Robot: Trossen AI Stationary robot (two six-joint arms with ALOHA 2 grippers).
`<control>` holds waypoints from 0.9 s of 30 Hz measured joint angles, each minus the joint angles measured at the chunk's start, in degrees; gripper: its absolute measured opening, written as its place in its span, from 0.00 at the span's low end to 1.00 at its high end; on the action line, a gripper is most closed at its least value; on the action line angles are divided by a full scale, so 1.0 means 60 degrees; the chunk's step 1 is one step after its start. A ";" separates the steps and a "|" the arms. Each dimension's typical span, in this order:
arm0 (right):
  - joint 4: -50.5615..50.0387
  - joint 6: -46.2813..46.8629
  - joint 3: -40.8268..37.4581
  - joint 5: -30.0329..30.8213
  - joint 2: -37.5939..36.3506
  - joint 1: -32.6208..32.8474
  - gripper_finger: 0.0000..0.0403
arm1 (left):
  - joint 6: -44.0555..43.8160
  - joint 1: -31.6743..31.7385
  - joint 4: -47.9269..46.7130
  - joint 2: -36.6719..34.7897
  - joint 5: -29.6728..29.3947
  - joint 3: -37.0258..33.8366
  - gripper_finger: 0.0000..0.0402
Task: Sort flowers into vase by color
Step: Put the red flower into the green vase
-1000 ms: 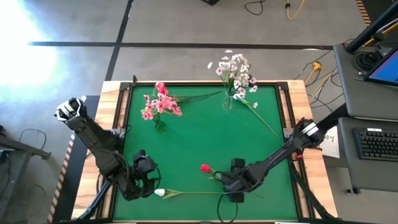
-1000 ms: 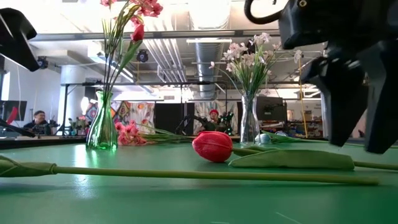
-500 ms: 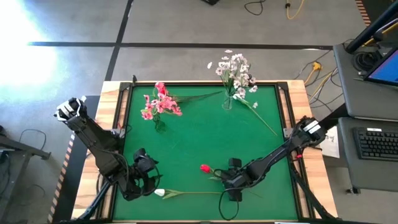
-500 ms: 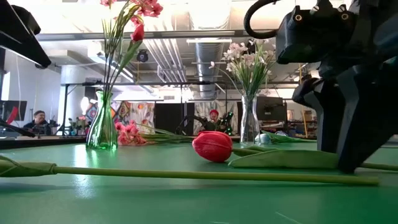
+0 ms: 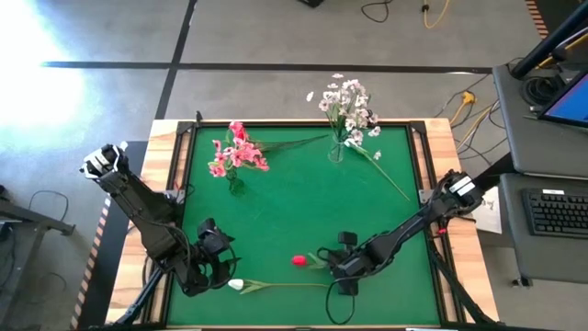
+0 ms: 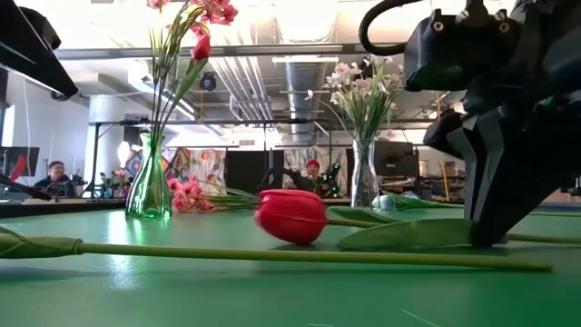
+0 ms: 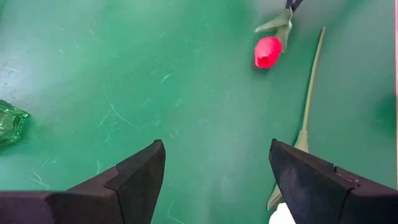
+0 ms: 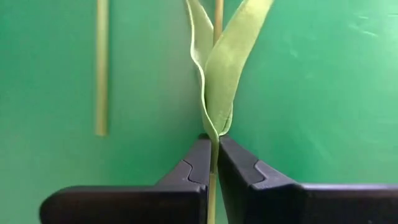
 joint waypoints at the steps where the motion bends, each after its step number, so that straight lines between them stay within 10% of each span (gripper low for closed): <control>1: -0.0323 -0.0129 0.0028 0.0206 -0.0154 -0.0007 0.03 | 0.0000 0.0000 0.0003 0.0000 0.0000 0.0000 0.68; 11: 0.0356 -0.1268 -0.0093 0.2168 -0.2863 -0.0207 0.03 | 0.0000 0.0000 0.0070 0.0018 0.0000 0.0000 0.68; 20: 0.7697 -0.5574 -0.1862 0.2456 -0.5111 -0.0744 0.03 | -0.0022 0.0000 0.0082 0.0392 -0.0004 0.0020 0.68; 27: 1.2098 -0.7350 -0.2491 0.0172 -0.5253 -0.1785 0.03 | 0.0138 0.0000 0.0109 0.0419 -0.0060 0.0159 0.68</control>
